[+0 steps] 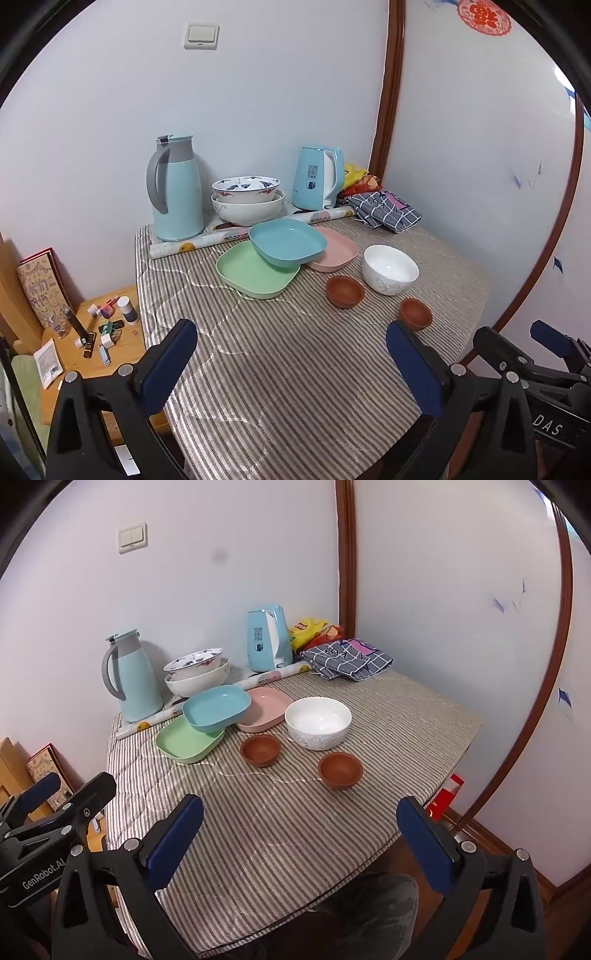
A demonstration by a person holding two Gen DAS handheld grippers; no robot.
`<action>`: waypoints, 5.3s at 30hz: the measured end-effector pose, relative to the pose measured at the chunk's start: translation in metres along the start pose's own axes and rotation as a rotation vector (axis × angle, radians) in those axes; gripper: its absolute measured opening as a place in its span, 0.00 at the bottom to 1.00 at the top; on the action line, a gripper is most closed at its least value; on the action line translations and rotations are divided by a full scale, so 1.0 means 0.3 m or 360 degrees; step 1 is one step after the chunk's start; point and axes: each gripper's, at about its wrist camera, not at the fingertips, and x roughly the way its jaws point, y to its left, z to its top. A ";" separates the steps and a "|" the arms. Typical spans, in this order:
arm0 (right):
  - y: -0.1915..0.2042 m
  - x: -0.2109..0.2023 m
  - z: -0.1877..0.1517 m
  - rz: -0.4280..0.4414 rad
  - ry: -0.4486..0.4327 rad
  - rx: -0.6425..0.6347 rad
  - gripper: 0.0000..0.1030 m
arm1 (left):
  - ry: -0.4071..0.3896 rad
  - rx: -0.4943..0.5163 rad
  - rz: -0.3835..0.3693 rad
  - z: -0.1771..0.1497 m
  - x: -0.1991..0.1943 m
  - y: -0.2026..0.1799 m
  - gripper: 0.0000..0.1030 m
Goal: Organize plates and bowls
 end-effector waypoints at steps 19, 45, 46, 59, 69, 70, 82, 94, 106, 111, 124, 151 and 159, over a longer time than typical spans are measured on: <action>0.003 -0.001 -0.004 -0.0007 -0.0001 0.0001 1.00 | -0.0016 -0.0025 0.0003 -0.008 -0.011 0.030 1.00; -0.004 -0.013 -0.003 -0.0002 -0.0012 0.0008 1.00 | -0.0034 -0.0019 0.0021 -0.009 -0.021 0.016 1.00; -0.002 -0.014 -0.003 -0.0001 -0.0013 0.0007 1.00 | -0.0033 -0.0022 0.0015 -0.009 -0.022 0.015 1.00; 0.008 -0.015 -0.009 0.0001 -0.0007 -0.0005 1.00 | -0.0028 -0.0039 0.0007 -0.011 -0.022 0.024 1.00; 0.010 -0.011 -0.012 -0.0003 -0.0006 -0.0007 1.00 | -0.0022 -0.0038 0.0010 -0.014 -0.019 0.030 1.00; 0.010 -0.011 -0.011 -0.0005 -0.0006 -0.0008 1.00 | -0.0023 -0.0037 0.0013 -0.014 -0.020 0.030 1.00; 0.005 -0.008 -0.011 -0.0002 -0.0016 -0.0007 1.00 | -0.0027 -0.0043 0.0007 -0.012 -0.017 0.039 1.00; 0.008 0.076 0.002 0.0017 0.0044 -0.0014 1.00 | 0.0066 -0.0033 0.0005 -0.002 0.072 0.058 1.00; 0.020 0.243 0.058 0.0080 0.0154 -0.0008 0.95 | 0.0154 -0.0090 0.0072 0.046 0.209 0.118 1.00; 0.039 0.301 0.109 0.0114 0.0163 -0.0050 0.95 | 0.0189 -0.0118 0.0104 0.092 0.268 0.141 1.00; 0.071 0.472 0.251 0.0179 0.0177 -0.0103 0.86 | 0.0267 -0.0150 0.0149 0.189 0.433 0.187 1.00; 0.230 0.950 0.495 0.0227 0.0268 -0.0244 0.72 | 0.0340 -0.0129 0.0189 0.357 0.895 0.198 0.98; 0.262 1.073 0.490 0.0238 0.0335 -0.0292 0.71 | 0.0400 -0.0198 0.0161 0.341 0.987 0.234 0.88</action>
